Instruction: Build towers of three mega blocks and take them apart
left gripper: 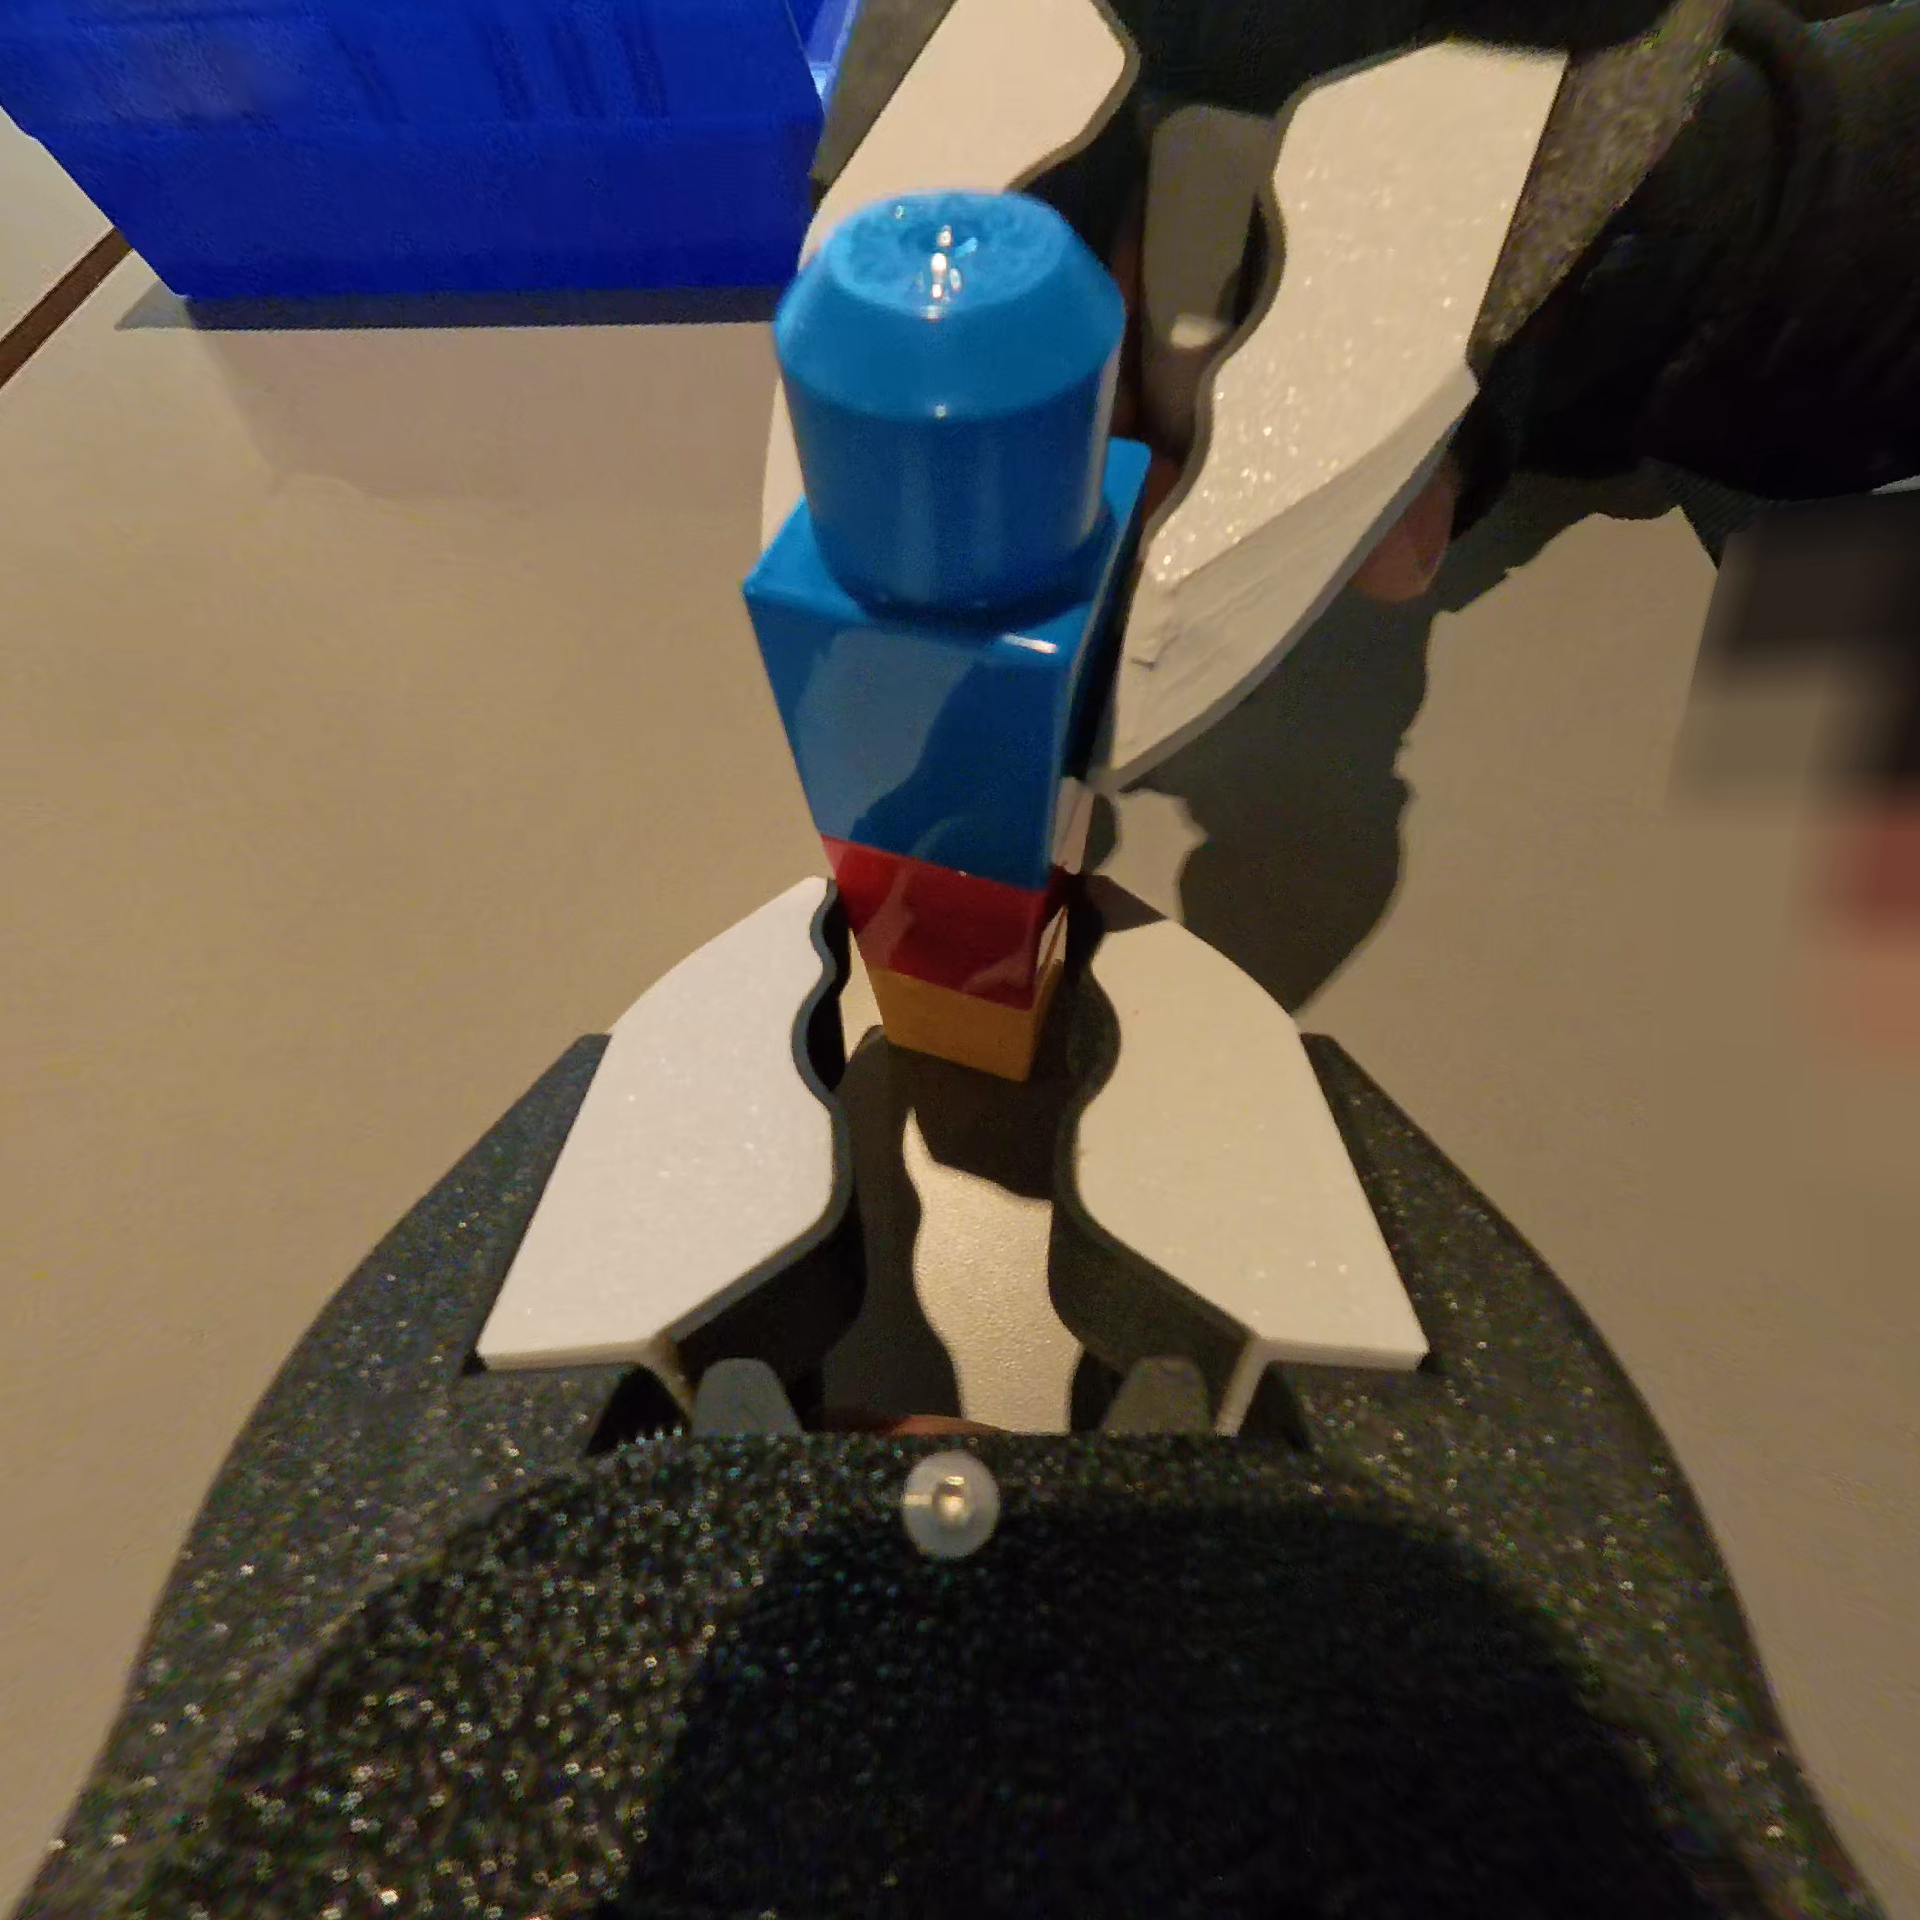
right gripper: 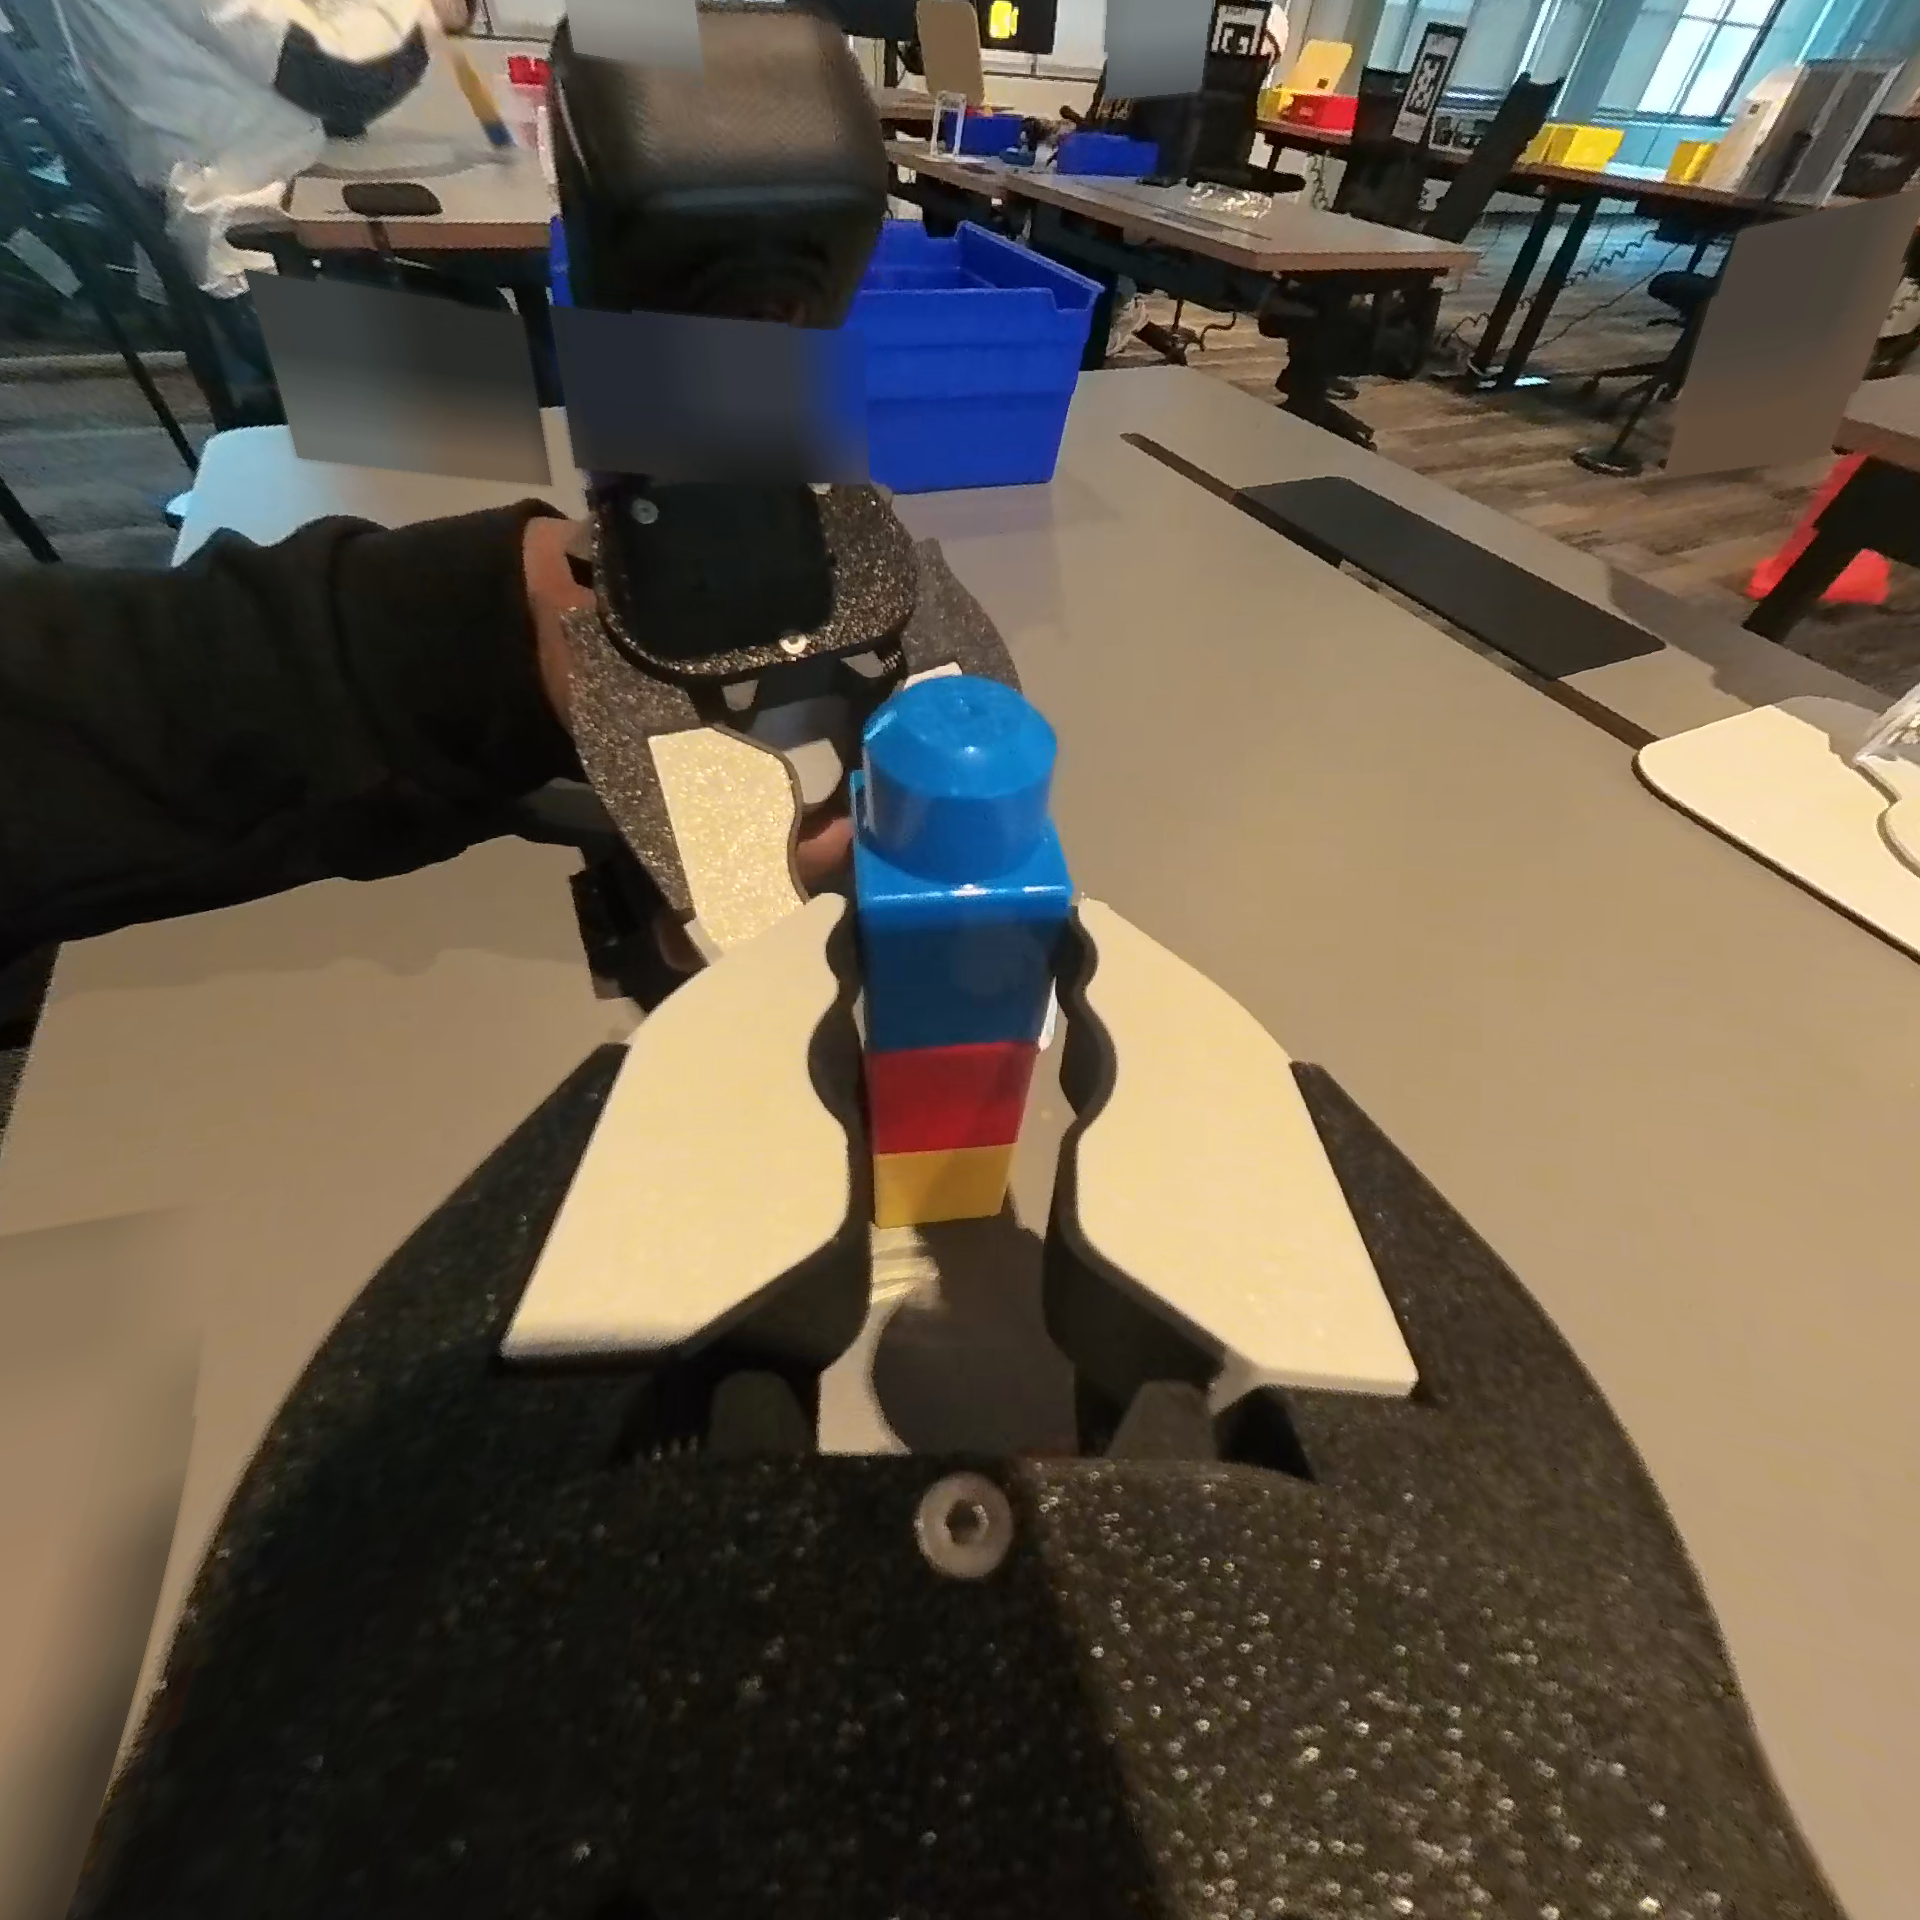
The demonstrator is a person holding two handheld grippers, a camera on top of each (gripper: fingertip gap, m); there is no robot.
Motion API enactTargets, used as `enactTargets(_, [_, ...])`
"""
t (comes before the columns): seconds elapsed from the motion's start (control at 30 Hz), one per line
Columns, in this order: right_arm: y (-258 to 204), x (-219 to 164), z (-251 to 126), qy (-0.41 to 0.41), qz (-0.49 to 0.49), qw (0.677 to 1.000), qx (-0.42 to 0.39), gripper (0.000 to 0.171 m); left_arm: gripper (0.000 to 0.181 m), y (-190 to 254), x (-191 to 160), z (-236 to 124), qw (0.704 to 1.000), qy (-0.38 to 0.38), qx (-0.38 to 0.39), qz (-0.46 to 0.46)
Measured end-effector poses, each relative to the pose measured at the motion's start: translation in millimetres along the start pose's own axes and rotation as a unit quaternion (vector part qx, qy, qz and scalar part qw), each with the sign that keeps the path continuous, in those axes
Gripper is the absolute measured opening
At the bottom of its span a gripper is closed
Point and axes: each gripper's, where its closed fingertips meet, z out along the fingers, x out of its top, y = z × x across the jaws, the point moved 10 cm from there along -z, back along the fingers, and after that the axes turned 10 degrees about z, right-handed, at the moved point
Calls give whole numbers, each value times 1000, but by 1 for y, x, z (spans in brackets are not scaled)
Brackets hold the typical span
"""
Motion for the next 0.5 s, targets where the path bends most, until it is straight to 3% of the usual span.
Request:
enactTargets(0.13, [-1, 1, 0, 0, -2, 1000, -1, 36, 40, 0, 0, -1, 1000, 4, 1, 10])
enactTargets(0.3, [3, 3, -3, 7, -10, 999, -40, 36, 52, -3, 1, -16, 997, 71, -7, -16])
enactTargets(0.5, [19, 28, -41, 112, 5, 989, -94, 36, 49, -13, 1, -31, 990, 127, 45, -36])
